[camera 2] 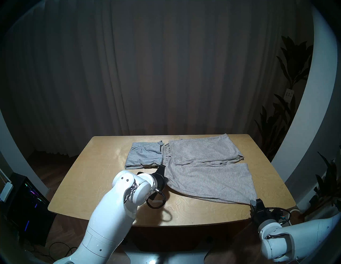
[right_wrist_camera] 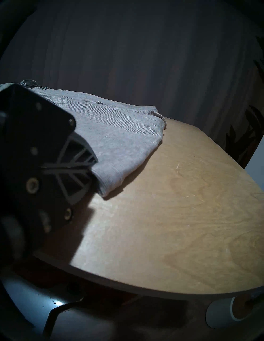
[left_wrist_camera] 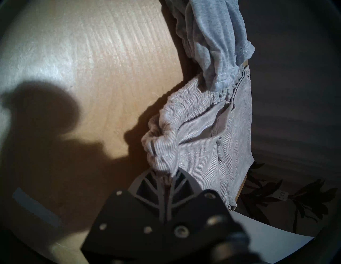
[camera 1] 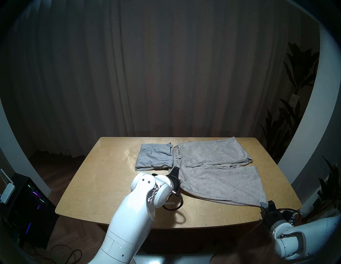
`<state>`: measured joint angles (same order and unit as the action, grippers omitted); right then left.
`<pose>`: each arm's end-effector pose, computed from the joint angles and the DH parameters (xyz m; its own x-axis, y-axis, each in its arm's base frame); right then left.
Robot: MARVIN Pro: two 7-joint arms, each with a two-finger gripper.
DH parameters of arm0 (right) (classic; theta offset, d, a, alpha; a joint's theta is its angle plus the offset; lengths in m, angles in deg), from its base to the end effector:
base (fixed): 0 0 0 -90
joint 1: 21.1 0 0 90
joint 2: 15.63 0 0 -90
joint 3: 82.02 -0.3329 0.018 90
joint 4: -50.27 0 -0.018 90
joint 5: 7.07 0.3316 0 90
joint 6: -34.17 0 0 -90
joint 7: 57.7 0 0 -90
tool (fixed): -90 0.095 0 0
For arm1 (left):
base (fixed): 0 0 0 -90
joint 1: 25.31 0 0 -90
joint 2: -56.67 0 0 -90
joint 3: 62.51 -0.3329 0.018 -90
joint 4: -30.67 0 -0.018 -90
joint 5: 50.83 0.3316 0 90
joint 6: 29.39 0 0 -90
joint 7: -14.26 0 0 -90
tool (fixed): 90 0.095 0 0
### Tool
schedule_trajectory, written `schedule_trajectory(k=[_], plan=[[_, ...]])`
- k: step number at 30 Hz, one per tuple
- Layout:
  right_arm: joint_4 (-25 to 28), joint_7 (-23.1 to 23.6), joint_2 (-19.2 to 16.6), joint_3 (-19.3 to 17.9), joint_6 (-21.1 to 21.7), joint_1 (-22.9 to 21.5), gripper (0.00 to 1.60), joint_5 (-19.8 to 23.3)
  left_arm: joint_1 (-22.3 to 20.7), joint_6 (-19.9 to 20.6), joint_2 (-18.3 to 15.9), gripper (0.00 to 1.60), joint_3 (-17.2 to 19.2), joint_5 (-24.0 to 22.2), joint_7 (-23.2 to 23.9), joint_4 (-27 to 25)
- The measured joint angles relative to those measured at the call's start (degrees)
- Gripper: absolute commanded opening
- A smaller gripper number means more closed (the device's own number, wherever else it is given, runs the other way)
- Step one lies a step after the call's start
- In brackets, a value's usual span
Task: Fold pants twice and stack them
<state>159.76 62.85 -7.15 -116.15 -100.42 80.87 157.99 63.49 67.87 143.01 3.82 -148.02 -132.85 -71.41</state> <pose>0.2027 -0.2131 -0.3871 -0.0210 -0.9412 0.3373 -0.4961 -0.2831 -0.8208 0.3786 -0.1581 -0.3500 0.5328 0.8457 -0.0299 0.6106 -0.3598 0.7055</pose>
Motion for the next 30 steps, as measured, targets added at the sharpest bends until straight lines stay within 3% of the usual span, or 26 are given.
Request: schedule_trajectory(k=[15, 30], plan=[[0.8, -5.8, 1.0, -3.5, -2.0, -1.7, 0.00, 0.1, -2.6, 2.0, 0.2, 0.00, 1.6, -2.1, 0.0, -0.7], [2.9, -11.6, 1.3, -9.7, -4.5, -5.1, 0.00, 0.1, -5.4, 3.9, 0.8, 0.00, 3.3, -4.5, -0.3, -0.5]])
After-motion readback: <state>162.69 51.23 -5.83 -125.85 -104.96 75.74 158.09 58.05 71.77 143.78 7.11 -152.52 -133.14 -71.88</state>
